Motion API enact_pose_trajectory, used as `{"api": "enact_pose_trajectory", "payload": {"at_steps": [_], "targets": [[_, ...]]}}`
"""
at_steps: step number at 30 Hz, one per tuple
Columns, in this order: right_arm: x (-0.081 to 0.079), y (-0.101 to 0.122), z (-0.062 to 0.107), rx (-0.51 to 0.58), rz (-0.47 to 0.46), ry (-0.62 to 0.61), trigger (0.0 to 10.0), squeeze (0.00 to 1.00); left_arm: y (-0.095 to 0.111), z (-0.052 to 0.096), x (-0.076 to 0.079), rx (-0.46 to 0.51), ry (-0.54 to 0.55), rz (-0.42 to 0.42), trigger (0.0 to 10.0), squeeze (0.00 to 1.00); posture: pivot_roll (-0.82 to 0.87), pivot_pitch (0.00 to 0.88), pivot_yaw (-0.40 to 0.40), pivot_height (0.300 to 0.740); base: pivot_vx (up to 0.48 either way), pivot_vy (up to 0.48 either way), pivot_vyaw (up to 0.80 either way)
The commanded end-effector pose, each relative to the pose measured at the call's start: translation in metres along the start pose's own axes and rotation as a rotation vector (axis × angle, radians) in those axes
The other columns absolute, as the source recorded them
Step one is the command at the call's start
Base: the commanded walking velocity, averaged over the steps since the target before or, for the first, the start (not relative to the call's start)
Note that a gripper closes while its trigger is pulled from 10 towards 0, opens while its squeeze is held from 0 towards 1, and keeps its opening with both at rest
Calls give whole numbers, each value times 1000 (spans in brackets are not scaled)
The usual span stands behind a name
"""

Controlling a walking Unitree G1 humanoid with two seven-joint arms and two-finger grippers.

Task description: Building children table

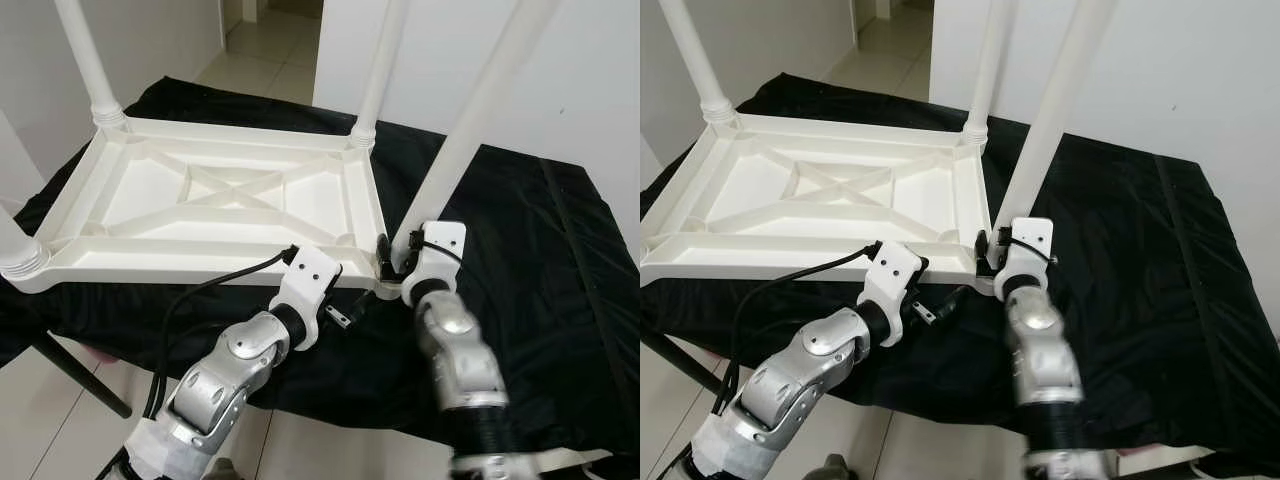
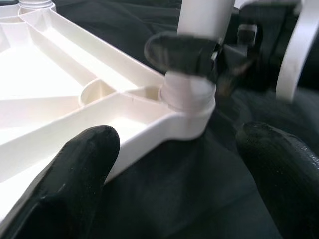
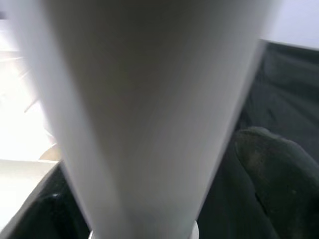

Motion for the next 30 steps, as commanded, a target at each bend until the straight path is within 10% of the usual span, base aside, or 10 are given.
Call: {"api": "enact_pose_trajectory", "payload": {"at_steps": [1,22,23,24,25,30], "targets": [[0,-7,1,-22,-7,86,10000,0,-1,1,10,-3,-103,0,10000,0,161,41,-97,740,0,0,0],[9,-10,-8,-48,76,527,10000,0,0,4,13,-7,-140,2,10000,0,173,22,-85,740,0,0,0],[8,-11,-10,-53,75,547,5725,0,0,5,14,-6,-151,7,10000,0,174,25,-87,740,0,0,0],[8,-11,-10,-53,75,547,5725,0,0,5,14,-6,-151,7,10000,0,174,25,-87,740,0,0,0],[7,-15,-12,-72,67,567,0,0,0,5,16,-6,-160,12,10000,0,178,29,-89,740,0,0,0],[8,-22,-14,-118,48,581,0,0,1,6,20,-8,-168,25,10000,0,188,38,-95,740,0,0,0]]}}
Point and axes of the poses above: a point about 5 cm out from each wrist's last joint towards the gripper, its own z axis pointing back from the gripper into the wrist, its own y axis along the axis of the wrist's last joint, x = y × z, the point moved 2 cm from there along -z, pointing out of the wrist towards the gripper, and after that the axes turned 5 degrees about -z, right-handed, at the moved point
